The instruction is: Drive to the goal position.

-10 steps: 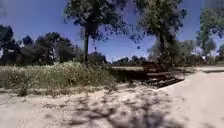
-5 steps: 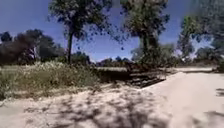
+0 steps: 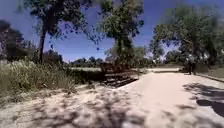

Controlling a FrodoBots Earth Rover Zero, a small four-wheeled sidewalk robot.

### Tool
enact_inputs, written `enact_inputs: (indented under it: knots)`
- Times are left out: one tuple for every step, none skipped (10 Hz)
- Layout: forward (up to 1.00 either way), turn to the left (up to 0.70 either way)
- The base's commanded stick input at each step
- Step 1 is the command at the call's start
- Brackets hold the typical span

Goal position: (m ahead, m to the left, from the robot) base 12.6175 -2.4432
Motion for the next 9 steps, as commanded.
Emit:
enact_inputs:
  knots:
    - [0.0,-0.85]
    - [0.67,-0.35]
    - [0.83,-0.34]
    - [0.85,-0.11]
    - [0.85,0.0]
    - [0.85,0.0]
    - [0.85,0.0]
    - [0.85,0.0]
    - [0.85,0.0]
